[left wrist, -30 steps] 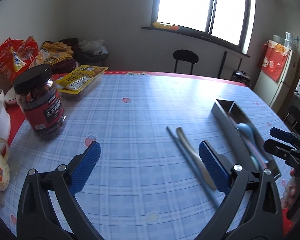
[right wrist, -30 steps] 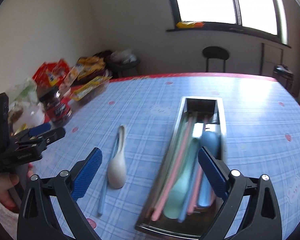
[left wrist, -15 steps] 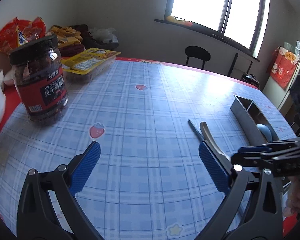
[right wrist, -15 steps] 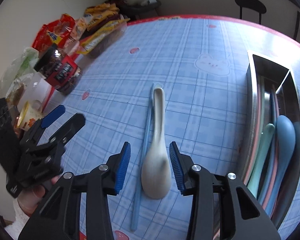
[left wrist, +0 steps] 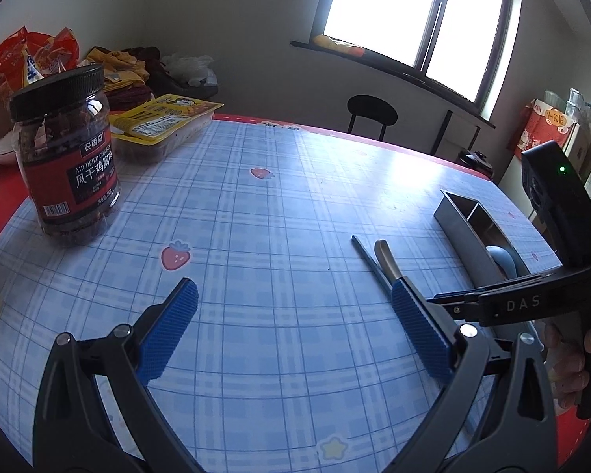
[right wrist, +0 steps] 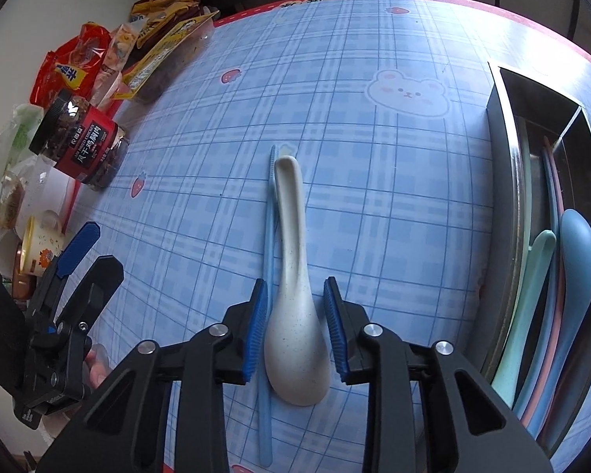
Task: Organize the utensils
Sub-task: 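Grasp the white spoon with the right gripper while the left gripper moves to the blue chopstick, then close the left gripper on the blue chopstick while the right gripper holds the white spoon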
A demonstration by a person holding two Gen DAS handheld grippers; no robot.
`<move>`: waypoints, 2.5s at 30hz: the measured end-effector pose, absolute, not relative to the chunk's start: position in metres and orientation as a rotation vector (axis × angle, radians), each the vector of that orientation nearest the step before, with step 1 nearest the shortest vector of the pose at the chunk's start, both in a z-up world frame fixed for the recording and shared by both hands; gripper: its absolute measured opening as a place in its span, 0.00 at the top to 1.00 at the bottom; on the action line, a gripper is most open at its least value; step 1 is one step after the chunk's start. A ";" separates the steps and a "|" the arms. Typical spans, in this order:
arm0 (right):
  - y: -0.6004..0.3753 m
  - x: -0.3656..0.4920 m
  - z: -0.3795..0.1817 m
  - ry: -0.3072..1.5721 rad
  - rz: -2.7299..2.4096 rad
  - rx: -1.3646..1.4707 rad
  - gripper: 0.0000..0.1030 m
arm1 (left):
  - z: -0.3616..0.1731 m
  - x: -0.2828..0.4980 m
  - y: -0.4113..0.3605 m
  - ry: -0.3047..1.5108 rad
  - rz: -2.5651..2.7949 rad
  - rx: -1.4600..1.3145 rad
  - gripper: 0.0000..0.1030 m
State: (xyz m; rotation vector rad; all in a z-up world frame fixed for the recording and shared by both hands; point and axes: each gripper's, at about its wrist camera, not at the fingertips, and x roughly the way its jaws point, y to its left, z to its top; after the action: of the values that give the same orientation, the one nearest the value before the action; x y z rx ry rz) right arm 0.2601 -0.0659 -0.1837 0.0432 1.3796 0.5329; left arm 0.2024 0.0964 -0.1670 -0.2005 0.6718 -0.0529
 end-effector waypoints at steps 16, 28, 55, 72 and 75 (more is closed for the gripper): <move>-0.057 0.248 -0.179 1.369 0.537 -0.027 0.82 | -0.168 0.202 0.099 0.675 -0.054 -0.217 0.06; -0.072 0.236 -0.175 1.339 0.532 -0.027 0.84 | -0.171 0.212 0.087 0.731 -0.057 -0.151 0.07; -0.090 0.242 -0.173 1.288 0.480 -0.061 0.84 | -0.196 0.279 0.011 0.951 -0.177 0.266 0.12; -0.094 0.239 -0.172 1.284 0.474 -0.021 0.86 | -0.195 0.240 0.041 0.961 -0.261 0.354 0.95; -0.088 0.233 -0.170 1.280 0.494 -0.026 0.89 | -0.194 0.242 0.058 0.978 -0.292 0.225 0.95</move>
State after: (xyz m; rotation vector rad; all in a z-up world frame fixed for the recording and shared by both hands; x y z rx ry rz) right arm 0.2330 -0.0884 -0.1703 -0.0261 1.2805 0.4939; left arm 0.2421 0.0578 -0.1941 0.2250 0.9782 -0.2919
